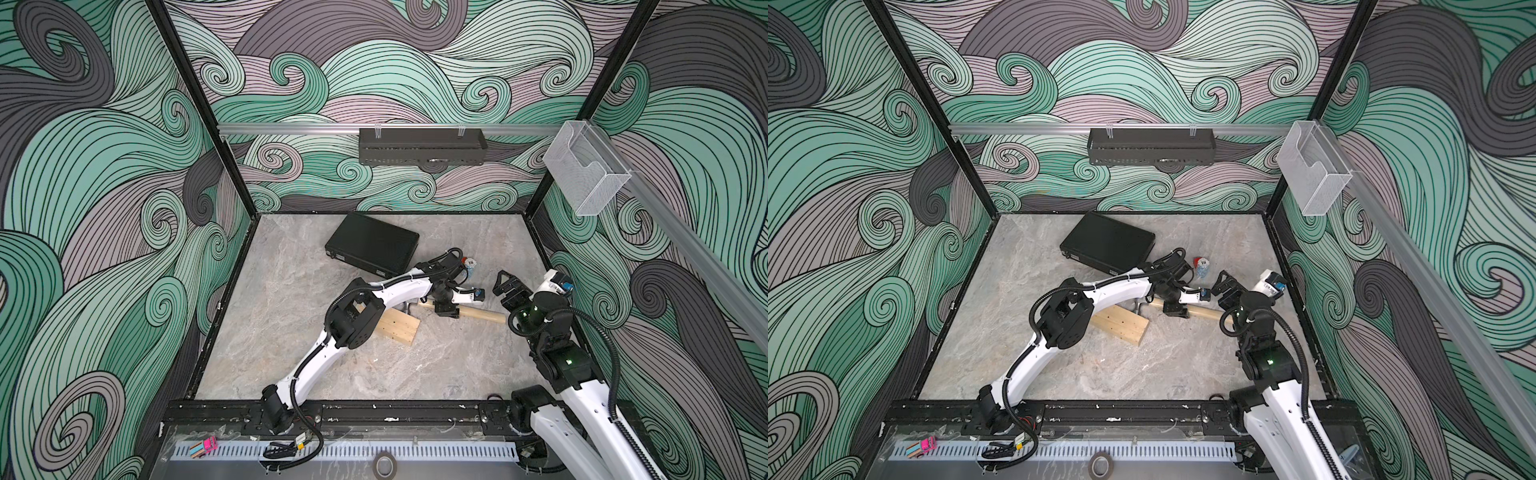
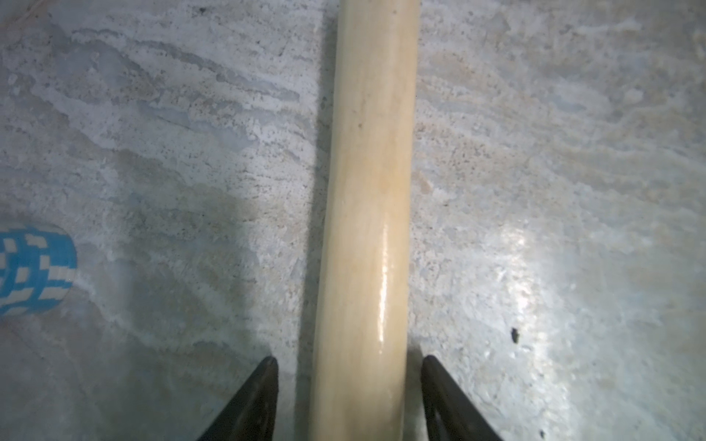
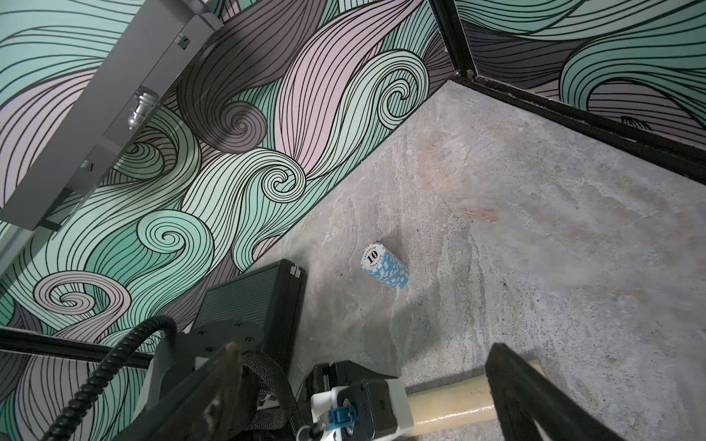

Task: Use a claw hammer to pull out a nail
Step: Place the hammer at the center of the board, then reset both arms

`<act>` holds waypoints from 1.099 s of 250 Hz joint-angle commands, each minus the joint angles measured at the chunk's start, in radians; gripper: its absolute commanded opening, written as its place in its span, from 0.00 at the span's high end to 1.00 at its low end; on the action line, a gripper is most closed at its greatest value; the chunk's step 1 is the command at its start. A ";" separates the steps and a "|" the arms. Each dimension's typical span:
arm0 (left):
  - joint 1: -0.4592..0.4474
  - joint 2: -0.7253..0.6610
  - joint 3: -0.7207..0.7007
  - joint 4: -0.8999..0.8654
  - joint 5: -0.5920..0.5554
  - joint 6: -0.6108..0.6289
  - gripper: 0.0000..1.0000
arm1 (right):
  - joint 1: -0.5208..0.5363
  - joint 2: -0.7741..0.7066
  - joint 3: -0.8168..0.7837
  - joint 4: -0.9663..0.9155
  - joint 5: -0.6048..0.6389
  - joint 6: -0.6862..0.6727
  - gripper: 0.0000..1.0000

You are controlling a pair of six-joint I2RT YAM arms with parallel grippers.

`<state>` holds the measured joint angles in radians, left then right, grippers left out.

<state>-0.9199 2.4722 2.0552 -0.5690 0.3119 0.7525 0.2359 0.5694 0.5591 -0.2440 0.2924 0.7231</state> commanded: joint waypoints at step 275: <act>0.503 -1.527 -1.340 0.302 -0.722 -0.845 0.13 | -0.064 0.456 -0.140 0.586 -0.015 -0.708 0.00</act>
<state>-0.5060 1.0893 0.8257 -0.2020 -0.2100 -0.0357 0.1925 0.9356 0.4389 0.1104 0.2543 0.0834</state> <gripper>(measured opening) 0.838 0.998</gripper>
